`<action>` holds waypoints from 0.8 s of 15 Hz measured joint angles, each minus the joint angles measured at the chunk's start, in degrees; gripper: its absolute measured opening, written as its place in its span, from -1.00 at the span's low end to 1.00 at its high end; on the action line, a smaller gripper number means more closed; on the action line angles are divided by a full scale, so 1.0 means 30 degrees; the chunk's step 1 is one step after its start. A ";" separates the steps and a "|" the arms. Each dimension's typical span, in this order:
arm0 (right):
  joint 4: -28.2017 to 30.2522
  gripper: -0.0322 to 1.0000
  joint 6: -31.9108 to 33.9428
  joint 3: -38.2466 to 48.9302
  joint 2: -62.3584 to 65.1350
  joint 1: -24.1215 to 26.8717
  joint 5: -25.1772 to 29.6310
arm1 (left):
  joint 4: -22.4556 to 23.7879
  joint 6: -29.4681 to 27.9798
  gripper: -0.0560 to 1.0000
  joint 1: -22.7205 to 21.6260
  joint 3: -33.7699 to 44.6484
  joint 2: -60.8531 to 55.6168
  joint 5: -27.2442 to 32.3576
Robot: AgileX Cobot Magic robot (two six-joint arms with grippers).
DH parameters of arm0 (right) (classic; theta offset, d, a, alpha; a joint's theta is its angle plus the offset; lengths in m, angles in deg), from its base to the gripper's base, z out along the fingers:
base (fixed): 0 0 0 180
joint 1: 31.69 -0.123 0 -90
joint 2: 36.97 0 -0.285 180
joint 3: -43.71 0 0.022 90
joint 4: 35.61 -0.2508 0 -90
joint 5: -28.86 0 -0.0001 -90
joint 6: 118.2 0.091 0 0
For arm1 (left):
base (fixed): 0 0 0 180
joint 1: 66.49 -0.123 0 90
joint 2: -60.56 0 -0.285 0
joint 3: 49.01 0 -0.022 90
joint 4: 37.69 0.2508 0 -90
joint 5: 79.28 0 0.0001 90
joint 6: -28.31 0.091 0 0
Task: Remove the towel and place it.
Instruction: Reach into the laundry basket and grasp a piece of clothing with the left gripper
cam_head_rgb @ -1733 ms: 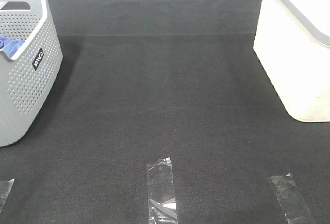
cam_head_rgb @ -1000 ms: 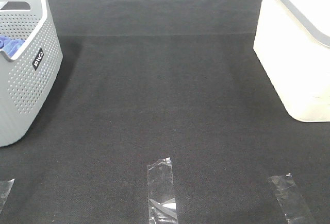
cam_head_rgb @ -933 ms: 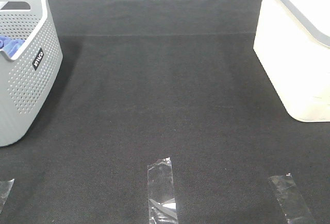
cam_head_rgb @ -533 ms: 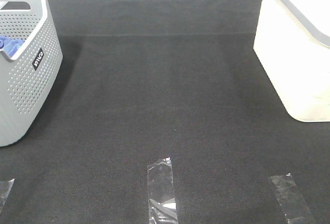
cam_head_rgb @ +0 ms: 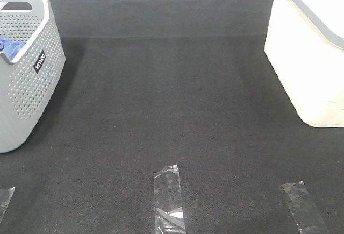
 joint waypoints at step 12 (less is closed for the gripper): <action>0.0000 0.40 0.0000 0.0000 0.0000 0.0000 0.0000 | 0.0000 0.0000 0.26 0.0000 0.0000 0.0000 0.0000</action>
